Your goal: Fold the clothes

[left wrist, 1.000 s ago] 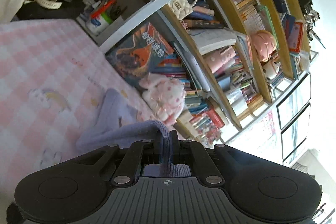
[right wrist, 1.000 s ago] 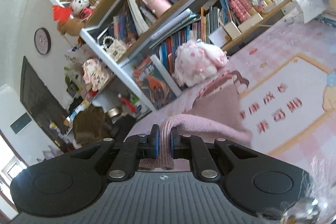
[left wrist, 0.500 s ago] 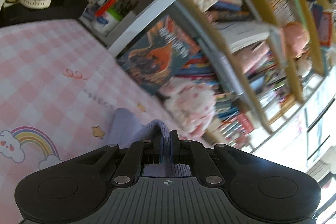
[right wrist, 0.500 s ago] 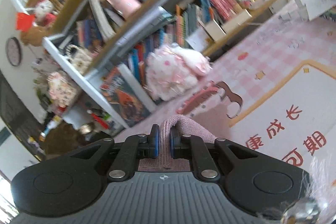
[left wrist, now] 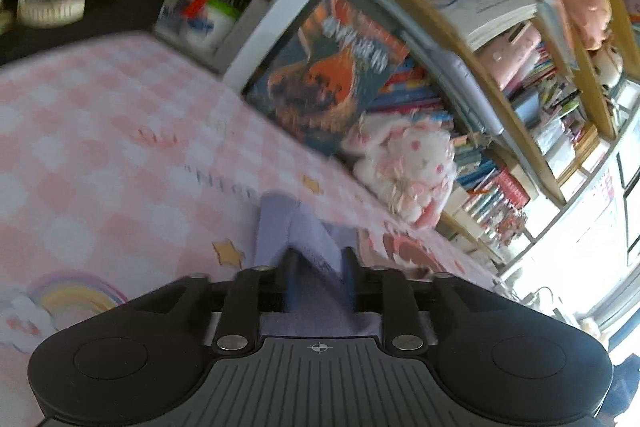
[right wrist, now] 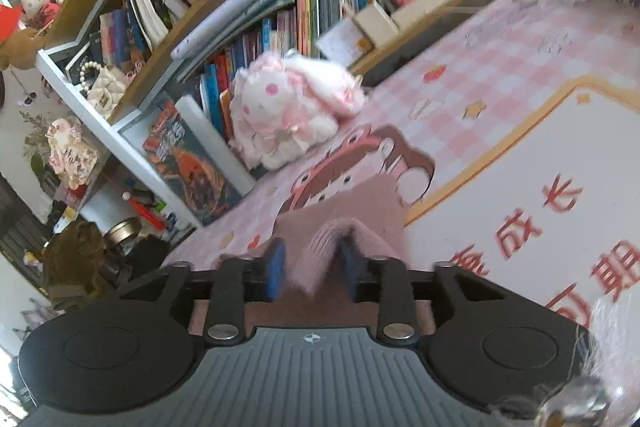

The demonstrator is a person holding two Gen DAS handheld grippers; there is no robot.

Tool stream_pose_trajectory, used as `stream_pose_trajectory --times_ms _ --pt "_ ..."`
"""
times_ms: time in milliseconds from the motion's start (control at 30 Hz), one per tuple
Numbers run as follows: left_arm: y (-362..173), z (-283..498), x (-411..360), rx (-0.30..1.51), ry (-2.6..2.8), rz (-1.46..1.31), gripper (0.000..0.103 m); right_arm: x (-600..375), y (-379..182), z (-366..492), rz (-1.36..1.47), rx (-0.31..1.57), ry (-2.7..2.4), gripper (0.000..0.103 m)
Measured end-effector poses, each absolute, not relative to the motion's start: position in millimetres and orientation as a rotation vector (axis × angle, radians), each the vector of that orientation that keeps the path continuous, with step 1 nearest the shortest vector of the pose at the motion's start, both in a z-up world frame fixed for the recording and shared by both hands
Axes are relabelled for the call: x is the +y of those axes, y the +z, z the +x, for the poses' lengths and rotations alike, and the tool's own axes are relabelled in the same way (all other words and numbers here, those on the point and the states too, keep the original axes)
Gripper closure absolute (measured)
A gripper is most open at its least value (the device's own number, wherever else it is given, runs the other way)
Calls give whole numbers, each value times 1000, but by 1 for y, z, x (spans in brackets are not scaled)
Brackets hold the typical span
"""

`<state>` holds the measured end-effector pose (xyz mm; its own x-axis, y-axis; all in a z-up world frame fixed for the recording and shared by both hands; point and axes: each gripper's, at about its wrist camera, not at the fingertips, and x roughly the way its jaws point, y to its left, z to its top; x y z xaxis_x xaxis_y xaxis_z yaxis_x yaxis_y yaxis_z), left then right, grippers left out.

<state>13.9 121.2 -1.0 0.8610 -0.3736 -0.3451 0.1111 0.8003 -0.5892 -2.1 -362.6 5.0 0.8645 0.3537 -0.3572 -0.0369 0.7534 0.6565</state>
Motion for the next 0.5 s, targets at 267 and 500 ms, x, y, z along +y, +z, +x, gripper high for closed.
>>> stream_pose_trajectory --times_ms 267,500 --pt "10 2 141 420 -237 -544 74 -368 21 -12 515 432 162 57" --pt "11 7 118 460 -276 -412 73 -340 15 -11 321 496 220 56"
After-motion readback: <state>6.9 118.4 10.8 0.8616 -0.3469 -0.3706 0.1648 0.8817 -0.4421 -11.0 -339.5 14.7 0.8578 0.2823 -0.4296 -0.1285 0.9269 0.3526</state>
